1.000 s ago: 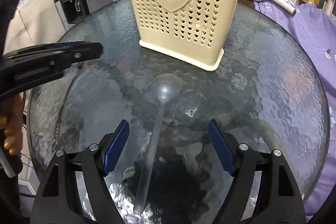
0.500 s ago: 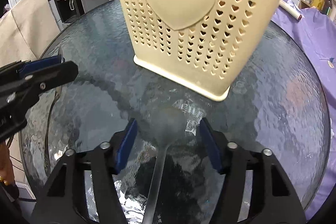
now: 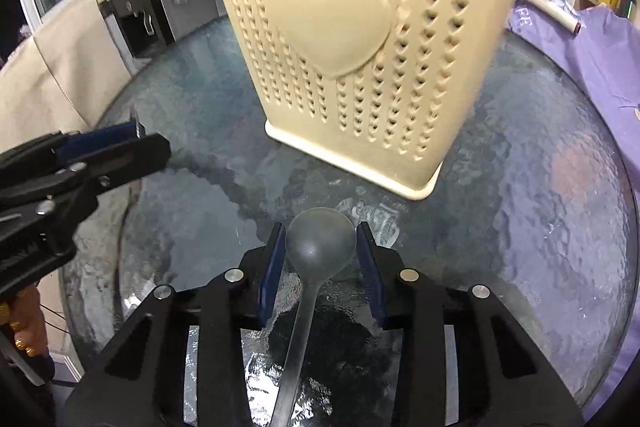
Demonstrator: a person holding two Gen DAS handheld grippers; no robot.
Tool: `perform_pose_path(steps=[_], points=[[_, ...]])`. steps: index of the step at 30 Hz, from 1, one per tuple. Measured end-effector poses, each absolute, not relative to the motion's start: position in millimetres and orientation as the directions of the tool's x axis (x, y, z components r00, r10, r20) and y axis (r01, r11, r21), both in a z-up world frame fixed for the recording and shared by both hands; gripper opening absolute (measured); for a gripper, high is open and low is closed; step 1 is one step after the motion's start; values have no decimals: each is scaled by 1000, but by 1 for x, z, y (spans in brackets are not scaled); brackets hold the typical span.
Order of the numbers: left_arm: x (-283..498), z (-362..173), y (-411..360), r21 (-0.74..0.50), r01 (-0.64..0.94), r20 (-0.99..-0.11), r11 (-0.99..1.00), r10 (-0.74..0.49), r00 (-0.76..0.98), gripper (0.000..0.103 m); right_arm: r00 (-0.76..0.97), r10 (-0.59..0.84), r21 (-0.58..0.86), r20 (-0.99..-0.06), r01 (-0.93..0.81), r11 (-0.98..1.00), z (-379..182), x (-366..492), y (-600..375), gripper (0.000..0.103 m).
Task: Organize utensils
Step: 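Lift the metal spoon with the left tool while the right tool grasps the clear plastic spoon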
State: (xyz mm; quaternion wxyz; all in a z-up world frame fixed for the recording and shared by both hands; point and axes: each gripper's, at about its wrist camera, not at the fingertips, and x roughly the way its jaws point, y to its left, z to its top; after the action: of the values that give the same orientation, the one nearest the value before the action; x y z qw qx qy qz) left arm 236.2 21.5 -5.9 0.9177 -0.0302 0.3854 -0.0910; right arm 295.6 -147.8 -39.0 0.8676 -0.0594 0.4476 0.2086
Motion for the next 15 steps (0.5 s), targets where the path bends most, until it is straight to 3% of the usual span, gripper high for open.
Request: perform_pose_path(steps=[15], points=[[218,35,9,-129,204,-637,971,-238,734,36,598,440,162,-670,-461,873,31,249,-192,37]])
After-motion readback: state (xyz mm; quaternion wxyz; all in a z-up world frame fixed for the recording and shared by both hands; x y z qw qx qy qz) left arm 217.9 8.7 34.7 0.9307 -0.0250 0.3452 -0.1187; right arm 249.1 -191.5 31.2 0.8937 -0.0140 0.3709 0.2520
